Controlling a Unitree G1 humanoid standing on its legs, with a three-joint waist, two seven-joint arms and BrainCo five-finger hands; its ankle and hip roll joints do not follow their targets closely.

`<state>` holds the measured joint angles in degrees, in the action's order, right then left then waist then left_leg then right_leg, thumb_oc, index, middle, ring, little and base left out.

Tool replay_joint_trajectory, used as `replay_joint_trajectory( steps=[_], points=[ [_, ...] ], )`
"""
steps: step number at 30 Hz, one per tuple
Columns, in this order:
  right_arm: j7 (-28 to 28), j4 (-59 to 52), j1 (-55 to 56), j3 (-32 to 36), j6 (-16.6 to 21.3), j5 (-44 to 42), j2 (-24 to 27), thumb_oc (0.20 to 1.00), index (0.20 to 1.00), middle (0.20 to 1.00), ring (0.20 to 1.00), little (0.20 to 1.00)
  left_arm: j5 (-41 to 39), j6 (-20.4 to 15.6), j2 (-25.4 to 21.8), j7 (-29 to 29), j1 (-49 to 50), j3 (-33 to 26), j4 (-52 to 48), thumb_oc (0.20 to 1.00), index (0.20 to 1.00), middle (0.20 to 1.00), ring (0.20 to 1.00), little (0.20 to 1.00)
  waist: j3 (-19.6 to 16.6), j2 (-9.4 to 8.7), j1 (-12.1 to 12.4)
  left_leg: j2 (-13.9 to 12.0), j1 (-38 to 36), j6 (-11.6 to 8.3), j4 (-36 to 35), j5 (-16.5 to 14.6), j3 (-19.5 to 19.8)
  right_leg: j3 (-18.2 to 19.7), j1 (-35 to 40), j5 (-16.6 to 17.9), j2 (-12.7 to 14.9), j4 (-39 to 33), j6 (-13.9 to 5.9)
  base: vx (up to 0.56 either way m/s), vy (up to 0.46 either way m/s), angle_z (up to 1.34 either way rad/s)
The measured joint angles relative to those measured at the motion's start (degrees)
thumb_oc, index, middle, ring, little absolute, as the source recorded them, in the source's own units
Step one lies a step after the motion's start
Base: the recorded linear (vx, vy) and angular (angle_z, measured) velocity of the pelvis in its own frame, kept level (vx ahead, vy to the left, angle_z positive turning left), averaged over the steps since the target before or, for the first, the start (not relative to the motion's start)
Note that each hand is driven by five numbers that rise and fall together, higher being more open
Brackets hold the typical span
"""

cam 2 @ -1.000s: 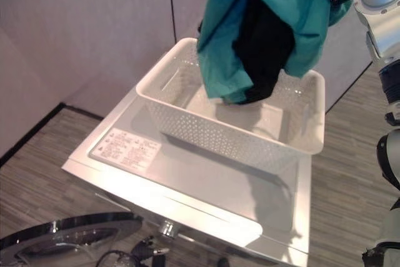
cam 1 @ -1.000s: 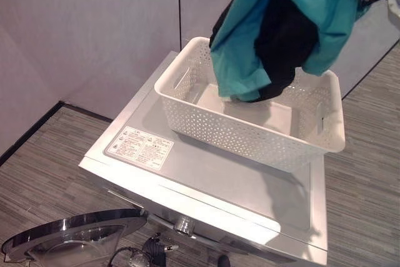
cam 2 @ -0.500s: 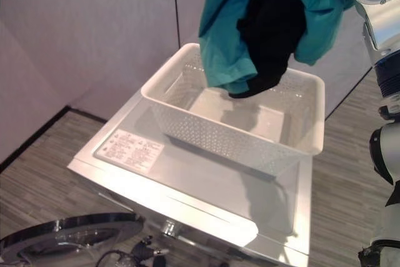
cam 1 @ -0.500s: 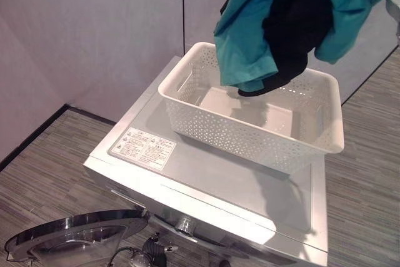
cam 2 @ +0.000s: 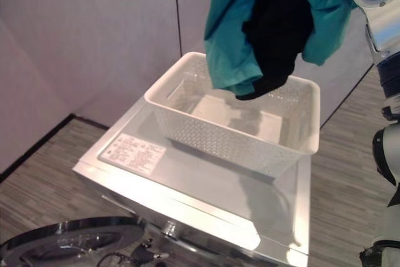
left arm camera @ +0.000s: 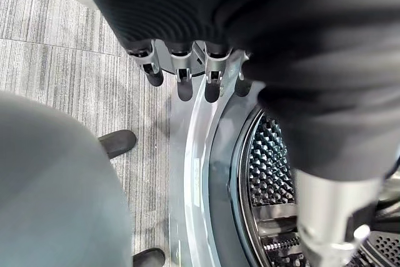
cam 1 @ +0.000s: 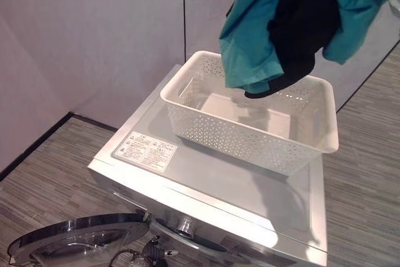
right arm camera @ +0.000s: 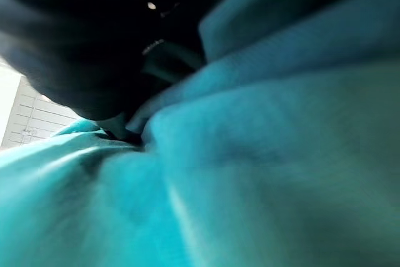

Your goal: Grab the laundry basket,head to the washer,open it,put in the laundry and shut it.

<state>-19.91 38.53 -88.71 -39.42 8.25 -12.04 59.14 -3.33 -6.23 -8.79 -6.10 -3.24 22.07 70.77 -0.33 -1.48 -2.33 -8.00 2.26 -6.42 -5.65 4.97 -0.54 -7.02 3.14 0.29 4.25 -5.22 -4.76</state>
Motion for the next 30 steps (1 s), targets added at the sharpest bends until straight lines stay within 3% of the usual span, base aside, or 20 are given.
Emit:
replay_joint_trajectory(
  steps=[7, 10, 17, 19, 20, 21, 22, 26, 30],
  points=[
    [-2.5, -1.5, 1.0, 0.3, -0.7, 2.1, 11.7, 0.200, 0.200, 0.200, 0.200, 0.200, 1.4, -0.3, 0.1, 0.1, 0.0, 1.1, 0.2, 1.000, 1.000, 1.000, 1.000, 1.000, -0.6, -0.29, -1.1, 1.8, 0.7, 0.47, 0.0, -0.3, -0.1, 0.1, -0.9, 0.2, 1.8, 0.2, -0.45, -0.06, 0.122, 0.00],
    [-2.9, -4.4, 9.9, 7.0, -1.2, 5.3, 19.9, 0.200, 0.200, 0.200, 0.200, 0.200, 2.2, -0.5, 0.2, 0.2, -0.3, 0.9, 0.2, 1.000, 1.000, 1.000, 1.000, 1.000, -0.6, -0.73, -1.8, 4.0, 0.6, 1.88, 0.0, -0.4, -0.1, -0.2, -0.5, 0.3, 3.8, 0.3, -0.71, -0.07, 0.191, 0.03],
    [-4.7, 0.1, 23.0, 16.6, -4.8, 10.9, 24.6, 0.200, 0.200, 0.200, 0.200, 0.200, 4.4, -0.8, -0.3, 0.2, -0.8, 1.2, 2.4, 1.000, 1.000, 1.000, 1.000, 1.000, -0.1, -1.43, -3.9, 7.6, -1.1, 4.33, -0.1, -1.6, -2.0, 0.8, 0.1, 0.2, 7.7, 0.2, -3.92, -0.02, 0.081, -0.09],
    [-5.8, 1.3, 28.3, 21.8, -4.8, 10.7, 24.7, 0.200, 0.200, 0.200, 0.200, 0.200, 4.4, -1.0, -0.4, 0.1, -0.6, 0.2, 2.7, 1.000, 1.000, 1.000, 1.000, 1.000, 0.0, -1.47, -4.2, 7.8, -1.2, 4.59, -0.1, -1.8, -2.7, 1.4, -0.2, 0.3, 8.0, 0.2, -4.15, 0.00, 0.048, -0.17],
    [-6.3, 0.8, 36.4, 28.9, -4.8, 10.7, 24.6, 0.200, 0.200, 0.200, 0.200, 0.200, 4.4, -1.0, -0.6, 0.0, -0.5, -1.4, 3.0, 1.000, 1.000, 1.000, 1.000, 1.000, 0.7, -1.86, -4.7, 7.8, -1.3, 4.80, -0.1, -1.9, -3.3, 2.0, -0.2, 0.5, 8.0, 0.2, -4.34, 0.03, 0.035, -0.20],
    [-6.4, 0.9, 39.0, 31.1, -5.0, 10.6, 24.6, 0.200, 0.200, 0.200, 0.200, 0.200, 4.4, -1.0, -0.6, 0.1, -0.5, -1.9, 3.0, 1.000, 1.000, 1.000, 1.000, 1.000, 0.9, -1.38, -5.2, 7.8, -1.7, 4.80, -0.1, -1.9, -3.3, 2.1, -0.1, 0.5, 8.1, 0.2, -4.38, 0.03, 0.030, -0.20],
    [-6.8, -1.5, 51.2, 42.2, -4.7, 10.7, 22.8, 0.200, 0.200, 0.200, 0.200, 0.200, 4.4, -1.1, -0.5, 0.0, 0.1, -4.1, 3.0, 1.000, 1.000, 1.000, 1.000, 1.000, 1.3, -1.72, -5.3, 7.7, -2.2, 4.91, -0.1, -2.1, -3.6, 2.1, 0.2, 0.5, 7.9, 0.2, -4.39, 0.02, 0.022, -0.07],
    [-7.3, -4.5, 70.6, 57.9, -4.9, 10.6, 16.5, 0.200, 0.200, 0.200, 0.200, 0.200, 4.4, -1.2, -0.7, 0.0, 0.8, -3.8, 2.2, 1.000, 1.000, 1.000, 1.000, 1.000, 2.1, -1.93, -6.0, 7.8, -2.1, 4.96, -0.1, -2.1, -3.8, 2.0, 0.1, 0.5, 7.7, 0.2, -4.41, 0.00, 0.003, -0.02],
    [-7.2, -4.3, 77.9, 61.3, -5.8, 9.6, 8.4, 0.200, 0.200, 0.200, 0.200, 0.200, 4.5, -1.2, -0.5, 0.1, 0.5, -1.5, 2.0, 1.000, 1.000, 1.000, 1.000, 1.000, 2.3, -1.52, -6.4, 8.0, -2.2, 5.09, -0.1, -2.5, -5.0, 3.3, -0.6, 0.4, 8.0, 0.2, -4.57, 0.01, 0.014, -0.15]
  ],
)
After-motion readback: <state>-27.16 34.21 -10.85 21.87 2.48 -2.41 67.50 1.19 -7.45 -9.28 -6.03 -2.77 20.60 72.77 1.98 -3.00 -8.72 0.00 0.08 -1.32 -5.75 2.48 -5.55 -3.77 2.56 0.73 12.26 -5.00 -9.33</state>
